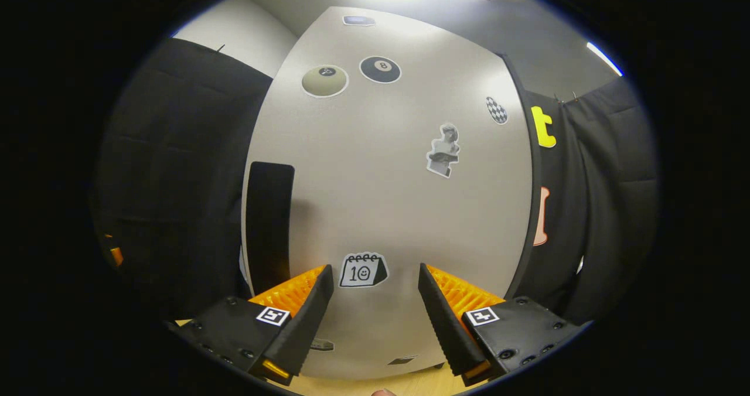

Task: Open the cabinet door with the right hand, grasp the bottle in the cabinet with the left hand and place it on the coaster, then close the cabinet door with the right hand.

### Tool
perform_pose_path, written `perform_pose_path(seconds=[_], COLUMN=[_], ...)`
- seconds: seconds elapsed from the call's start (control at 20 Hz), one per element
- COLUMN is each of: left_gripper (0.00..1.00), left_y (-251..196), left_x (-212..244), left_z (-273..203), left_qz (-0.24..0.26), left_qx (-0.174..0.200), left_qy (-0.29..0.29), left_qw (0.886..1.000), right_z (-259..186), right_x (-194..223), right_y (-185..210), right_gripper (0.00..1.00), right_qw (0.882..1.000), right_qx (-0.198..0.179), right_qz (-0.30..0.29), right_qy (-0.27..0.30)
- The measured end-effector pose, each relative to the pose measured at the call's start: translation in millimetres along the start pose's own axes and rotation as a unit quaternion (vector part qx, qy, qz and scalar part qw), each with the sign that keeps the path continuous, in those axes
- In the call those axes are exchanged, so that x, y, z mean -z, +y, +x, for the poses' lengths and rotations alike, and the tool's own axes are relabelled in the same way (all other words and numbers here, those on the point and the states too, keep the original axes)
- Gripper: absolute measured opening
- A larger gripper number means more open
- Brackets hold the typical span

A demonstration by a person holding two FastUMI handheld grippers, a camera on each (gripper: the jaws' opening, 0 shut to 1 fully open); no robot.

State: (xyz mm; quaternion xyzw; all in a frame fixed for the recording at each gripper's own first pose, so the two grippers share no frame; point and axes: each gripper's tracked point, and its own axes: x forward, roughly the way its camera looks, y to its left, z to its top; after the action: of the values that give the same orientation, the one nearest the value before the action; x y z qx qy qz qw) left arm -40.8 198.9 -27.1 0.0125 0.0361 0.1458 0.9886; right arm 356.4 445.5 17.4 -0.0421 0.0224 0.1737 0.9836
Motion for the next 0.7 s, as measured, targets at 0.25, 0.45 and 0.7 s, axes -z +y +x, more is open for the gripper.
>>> perform_pose_path(seconds=[0.25,0.45,0.7], left_gripper=[0.79,0.80,0.79], left_y=[13,16,5], left_x=[7,6,3], left_z=[-3,-3,1], left_qz=[0.002,0.003,0.004], left_qx=[-0.012,-0.010,0.001], left_qy=[0.009,0.008,0.005], left_qw=[1.000,1.000,1.000], right_z=[22,21,26], right_x=[12,15,20], right_y=[3,6,5], right_gripper=[0.90,0.90,0.93], right_qw=[0.999,0.998,0.996], right_qx=[-0.009,-0.002,0.003], right_qz=[0.041,0.068,0.092], right_qy=[0.010,0.015,0.023])
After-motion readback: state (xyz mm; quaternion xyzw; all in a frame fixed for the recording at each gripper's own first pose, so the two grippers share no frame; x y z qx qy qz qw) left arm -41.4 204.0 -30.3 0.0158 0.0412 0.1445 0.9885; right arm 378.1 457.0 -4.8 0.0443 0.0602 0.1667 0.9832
